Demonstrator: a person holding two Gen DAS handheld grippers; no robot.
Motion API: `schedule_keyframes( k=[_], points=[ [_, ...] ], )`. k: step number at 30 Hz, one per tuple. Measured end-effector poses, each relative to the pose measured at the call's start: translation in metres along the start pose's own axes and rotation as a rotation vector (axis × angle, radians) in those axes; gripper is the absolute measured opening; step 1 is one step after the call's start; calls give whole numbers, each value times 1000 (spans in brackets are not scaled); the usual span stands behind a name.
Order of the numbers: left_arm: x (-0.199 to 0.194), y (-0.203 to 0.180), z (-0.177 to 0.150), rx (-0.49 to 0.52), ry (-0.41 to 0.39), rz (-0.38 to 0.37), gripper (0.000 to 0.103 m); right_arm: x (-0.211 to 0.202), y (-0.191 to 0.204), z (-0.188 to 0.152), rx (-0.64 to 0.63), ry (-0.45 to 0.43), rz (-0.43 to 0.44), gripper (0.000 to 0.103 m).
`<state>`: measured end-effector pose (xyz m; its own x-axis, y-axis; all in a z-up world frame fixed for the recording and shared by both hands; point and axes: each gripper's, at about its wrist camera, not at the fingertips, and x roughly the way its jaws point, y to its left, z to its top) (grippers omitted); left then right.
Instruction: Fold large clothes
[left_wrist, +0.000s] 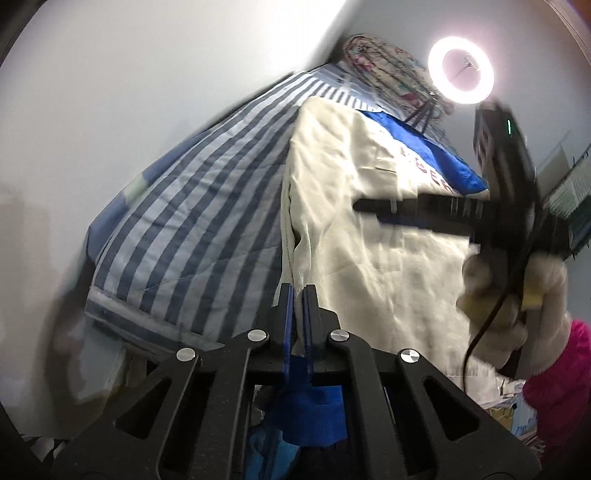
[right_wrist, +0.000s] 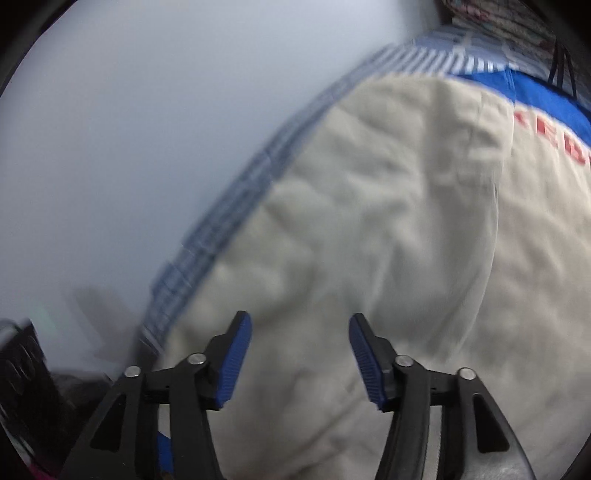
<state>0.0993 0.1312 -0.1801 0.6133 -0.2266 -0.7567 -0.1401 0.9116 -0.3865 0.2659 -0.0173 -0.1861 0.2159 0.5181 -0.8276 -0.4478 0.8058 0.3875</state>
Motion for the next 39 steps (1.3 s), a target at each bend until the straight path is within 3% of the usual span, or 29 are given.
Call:
schedule_keyframes(
  k=[4,12,13,14,15,16,17,19,20,21,23,25,26,39],
  points=[
    [-3,-8,1,31,-14,1,2,3,20,28,0,22,17,67],
    [-5,-25,-4,115,-30,15,2,50,48,52,-11,120,-117,65],
    [-5,-27,-4,123,-32,17,2,59,51,53,-26,144,-153,57],
    [-5,-29,-5,131,-33,22,2,73,50,58,-40,166,-180,40],
    [-4,-30,-6,137,-33,27,2,78,50,57,-46,180,-193,31],
    [-3,-31,-6,139,-31,25,2,84,50,55,-42,196,-195,16],
    [-3,-31,-6,137,-29,34,2,90,47,49,-31,199,-183,9],
    [-2,-30,-8,131,-29,75,3,90,43,45,-10,183,-167,5],
    [1,-29,-8,125,-20,91,15,88,41,43,1,169,-155,4],
    [4,-26,-7,112,-6,97,38,86,38,41,15,158,-141,3],
    [7,-21,-6,89,8,81,45,77,29,37,56,124,-84,3],
    [13,-21,-8,99,47,58,25,67,21,34,82,93,-45,3],
    [15,-24,-9,115,61,63,5,62,18,32,94,73,-23,2],
    [-15,-120,-33,433,-55,70,4,-29,-60,-13,338,-233,252,2]
  ],
)
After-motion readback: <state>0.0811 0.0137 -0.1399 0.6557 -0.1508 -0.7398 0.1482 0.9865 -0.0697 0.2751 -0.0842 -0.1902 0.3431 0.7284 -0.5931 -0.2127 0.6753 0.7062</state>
